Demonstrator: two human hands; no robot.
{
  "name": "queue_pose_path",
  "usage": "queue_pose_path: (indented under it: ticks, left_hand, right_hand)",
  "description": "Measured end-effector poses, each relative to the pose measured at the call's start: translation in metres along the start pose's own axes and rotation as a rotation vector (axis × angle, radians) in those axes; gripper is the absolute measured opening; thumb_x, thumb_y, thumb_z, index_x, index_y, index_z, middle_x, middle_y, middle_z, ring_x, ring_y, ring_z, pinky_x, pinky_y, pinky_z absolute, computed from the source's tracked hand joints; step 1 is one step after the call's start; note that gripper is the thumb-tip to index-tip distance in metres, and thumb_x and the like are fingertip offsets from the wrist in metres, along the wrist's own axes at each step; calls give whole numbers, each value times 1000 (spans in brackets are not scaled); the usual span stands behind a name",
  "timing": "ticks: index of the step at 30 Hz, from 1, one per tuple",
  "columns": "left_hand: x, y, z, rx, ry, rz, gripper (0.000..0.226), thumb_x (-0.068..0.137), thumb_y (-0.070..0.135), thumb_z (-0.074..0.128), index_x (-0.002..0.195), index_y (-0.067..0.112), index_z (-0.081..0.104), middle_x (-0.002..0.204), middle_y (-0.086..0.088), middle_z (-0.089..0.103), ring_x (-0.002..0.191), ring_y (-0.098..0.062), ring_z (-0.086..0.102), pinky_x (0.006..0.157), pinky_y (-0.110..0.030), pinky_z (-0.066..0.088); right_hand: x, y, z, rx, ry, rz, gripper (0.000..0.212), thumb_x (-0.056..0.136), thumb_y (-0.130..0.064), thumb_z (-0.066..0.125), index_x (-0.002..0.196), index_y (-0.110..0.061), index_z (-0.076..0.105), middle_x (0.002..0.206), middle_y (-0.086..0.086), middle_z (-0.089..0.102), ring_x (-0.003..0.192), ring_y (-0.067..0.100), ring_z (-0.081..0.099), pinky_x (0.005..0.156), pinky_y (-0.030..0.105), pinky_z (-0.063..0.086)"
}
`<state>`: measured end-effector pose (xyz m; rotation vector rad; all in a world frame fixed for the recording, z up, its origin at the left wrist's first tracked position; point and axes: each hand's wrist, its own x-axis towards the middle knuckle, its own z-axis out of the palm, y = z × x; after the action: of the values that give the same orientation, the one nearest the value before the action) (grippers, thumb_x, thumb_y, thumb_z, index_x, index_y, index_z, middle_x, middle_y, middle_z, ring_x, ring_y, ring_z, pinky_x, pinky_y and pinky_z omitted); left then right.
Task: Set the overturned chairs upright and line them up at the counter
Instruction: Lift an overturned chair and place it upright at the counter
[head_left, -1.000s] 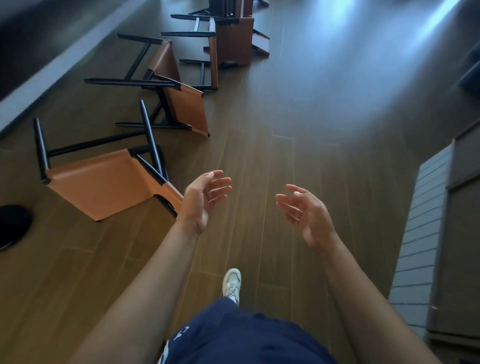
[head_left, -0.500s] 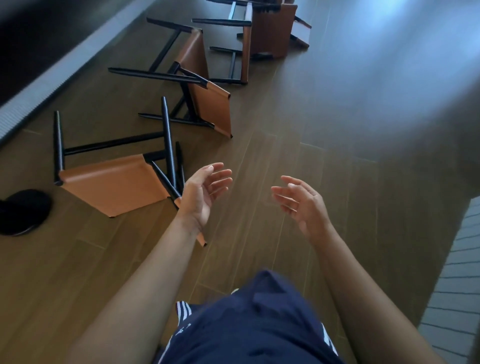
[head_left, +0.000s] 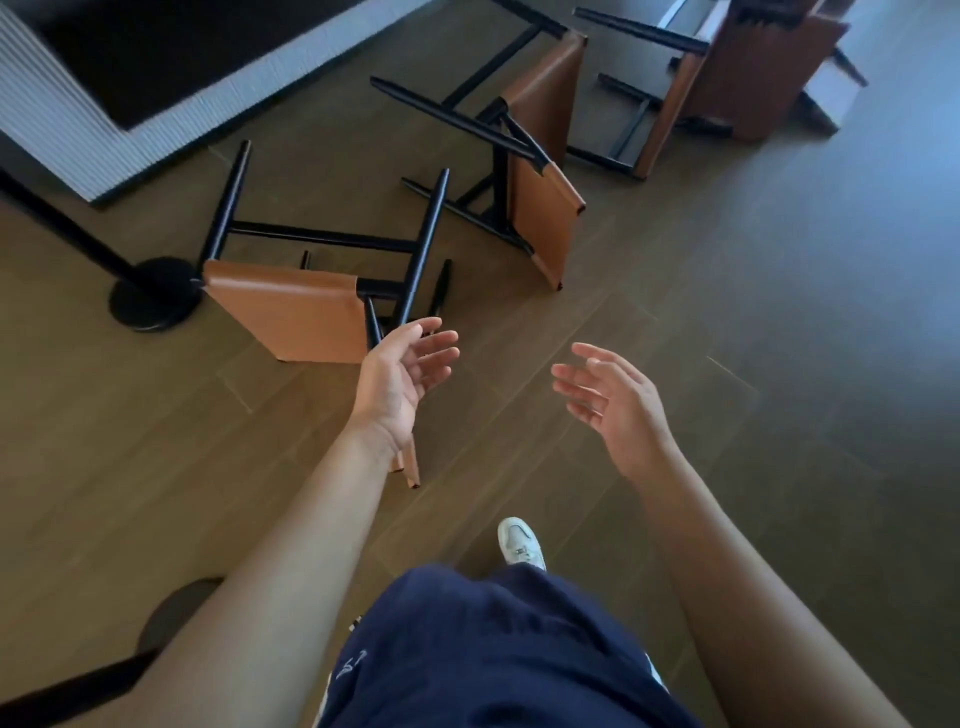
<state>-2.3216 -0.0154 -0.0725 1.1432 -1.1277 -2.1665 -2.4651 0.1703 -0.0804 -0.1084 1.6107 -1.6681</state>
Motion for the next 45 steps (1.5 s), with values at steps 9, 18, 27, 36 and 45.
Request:
queue_pose_path:
  ticks: [9, 18, 27, 36, 45]
  left_hand:
    - [9, -14, -14, -206, 291, 54, 21, 97, 17, 47, 102, 10, 66, 98, -11, 72, 90, -23, 67, 80, -33, 50]
    - [11, -38, -70, -251, 487, 50, 20, 95, 15, 50, 103, 10, 67, 99, -10, 72, 94, -23, 65, 85, -37, 50]
    - [47, -88, -128, -190, 573, -22, 20, 95, 13, 51, 101, 11, 70, 102, -9, 72, 96, -21, 64, 88, -38, 50]
    - [92, -173, -175, -195, 671, -92, 21, 95, 13, 50, 102, 13, 70, 109, -8, 72, 99, -17, 62, 91, -37, 48]
    - [154, -263, -207, -188, 725, -184, 29, 100, 33, 46, 109, 18, 69, 116, 1, 68, 112, -12, 58, 104, -36, 38]
  right_hand:
    - [75, -10, 15, -177, -226, 125, 23, 100, -19, 50, 113, -22, 69, 102, 5, 76, 97, 20, 72, 86, 35, 52]
    - [103, 41, 78, -333, -364, 276, 22, 101, -17, 50, 113, -20, 68, 98, 4, 77, 94, 18, 73, 85, 33, 53]
    - [146, 120, 139, -522, -386, 370, 18, 100, -19, 52, 109, -18, 68, 93, 3, 77, 93, 19, 72, 85, 33, 54]
    - [189, 249, 159, -791, -443, 424, 13, 95, -23, 57, 86, -23, 66, 92, 2, 72, 83, 14, 65, 83, 33, 56]
    - [238, 354, 182, -947, -488, 486, 36, 93, -37, 59, 117, -10, 63, 96, 2, 68, 87, 15, 64, 89, 37, 56]
